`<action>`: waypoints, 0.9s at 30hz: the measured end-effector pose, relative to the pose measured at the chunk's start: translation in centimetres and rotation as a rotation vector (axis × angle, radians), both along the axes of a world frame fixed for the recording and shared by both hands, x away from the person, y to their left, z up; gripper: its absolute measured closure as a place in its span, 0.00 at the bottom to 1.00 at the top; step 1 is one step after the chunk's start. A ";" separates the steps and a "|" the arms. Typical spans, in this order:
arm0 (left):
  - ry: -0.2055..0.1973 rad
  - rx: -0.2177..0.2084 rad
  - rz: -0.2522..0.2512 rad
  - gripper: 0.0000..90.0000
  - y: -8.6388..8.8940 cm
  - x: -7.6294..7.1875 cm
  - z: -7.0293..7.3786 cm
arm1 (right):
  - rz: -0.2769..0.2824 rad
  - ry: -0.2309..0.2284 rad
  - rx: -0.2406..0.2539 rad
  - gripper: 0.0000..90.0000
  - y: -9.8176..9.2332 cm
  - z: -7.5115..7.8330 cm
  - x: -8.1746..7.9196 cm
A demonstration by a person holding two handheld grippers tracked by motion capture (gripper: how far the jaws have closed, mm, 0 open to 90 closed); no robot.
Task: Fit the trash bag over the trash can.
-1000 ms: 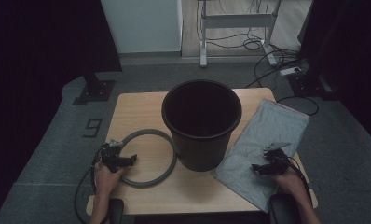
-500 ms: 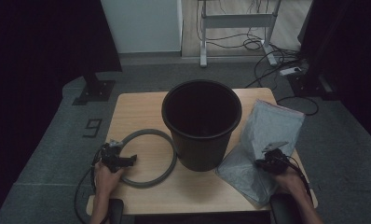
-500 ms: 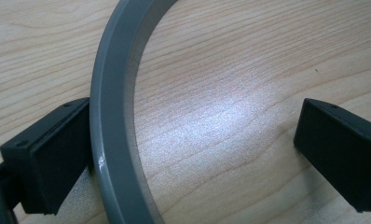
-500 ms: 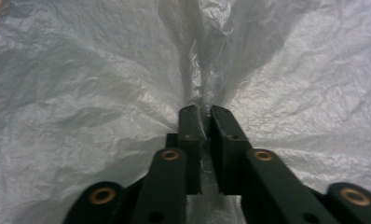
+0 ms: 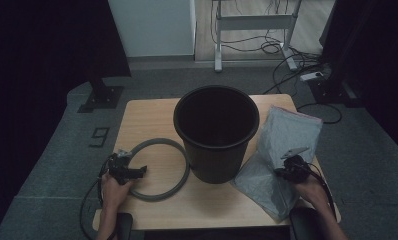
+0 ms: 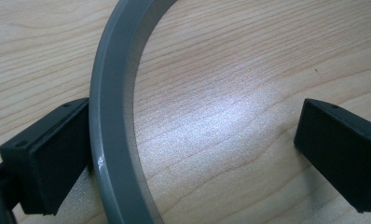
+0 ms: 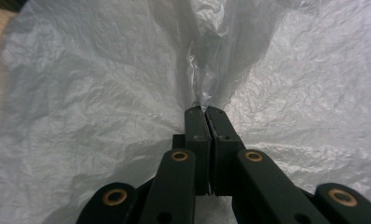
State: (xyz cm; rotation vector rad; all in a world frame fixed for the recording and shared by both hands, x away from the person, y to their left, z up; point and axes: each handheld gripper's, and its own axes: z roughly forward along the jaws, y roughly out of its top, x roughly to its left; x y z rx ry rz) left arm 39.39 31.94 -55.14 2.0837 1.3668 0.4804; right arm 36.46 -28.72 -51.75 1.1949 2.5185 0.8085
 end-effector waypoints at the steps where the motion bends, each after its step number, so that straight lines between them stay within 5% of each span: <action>1: 0.000 0.000 0.000 0.00 0.0 0.0 0.0 | 0.001 -0.002 0.000 0.97 -0.1 0.4 0.1; 27: 0.000 0.000 -0.001 0.00 0.0 0.0 0.0 | -0.022 0.017 -0.001 0.97 -1.0 7.5 1.9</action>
